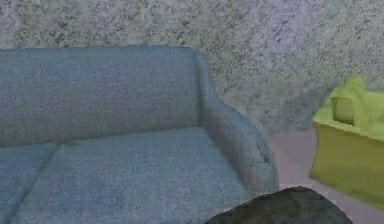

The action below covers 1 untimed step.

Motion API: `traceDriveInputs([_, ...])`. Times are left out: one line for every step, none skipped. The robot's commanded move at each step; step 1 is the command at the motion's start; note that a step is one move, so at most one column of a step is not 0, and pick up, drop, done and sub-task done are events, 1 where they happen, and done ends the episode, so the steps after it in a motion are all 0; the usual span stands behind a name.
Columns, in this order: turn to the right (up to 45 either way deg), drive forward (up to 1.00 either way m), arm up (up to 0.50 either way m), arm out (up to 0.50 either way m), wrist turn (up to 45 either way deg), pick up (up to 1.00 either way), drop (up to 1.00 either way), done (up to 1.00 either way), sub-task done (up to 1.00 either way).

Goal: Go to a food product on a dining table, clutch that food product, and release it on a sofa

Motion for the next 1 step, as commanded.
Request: traceDriveInputs([-3.0,0.00,0.00,0.00,0.0,0.00,0.00,0.00,0.00])
